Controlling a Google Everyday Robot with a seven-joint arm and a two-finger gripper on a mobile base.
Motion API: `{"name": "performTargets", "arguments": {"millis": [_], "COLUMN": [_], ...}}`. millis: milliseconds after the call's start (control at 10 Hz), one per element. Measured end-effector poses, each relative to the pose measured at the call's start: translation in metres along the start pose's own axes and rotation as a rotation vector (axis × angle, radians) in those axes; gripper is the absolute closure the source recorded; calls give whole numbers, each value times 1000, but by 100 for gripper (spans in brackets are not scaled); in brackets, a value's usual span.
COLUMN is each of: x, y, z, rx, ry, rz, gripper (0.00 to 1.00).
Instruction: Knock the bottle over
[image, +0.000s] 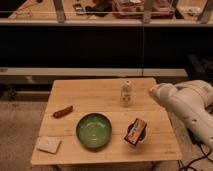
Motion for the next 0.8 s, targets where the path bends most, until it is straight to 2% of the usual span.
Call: {"name": "performTargets", "arguments": {"millis": [400, 500, 600, 800], "x": [-1, 2, 12, 24], "y": [-1, -2, -21, -43], "z": [0, 8, 37, 75], "rx": [0, 10, 63, 129], "ry": [-2, 5, 26, 38], "rz": [-1, -23, -70, -83], "gripper": [75, 75, 75, 75]}}
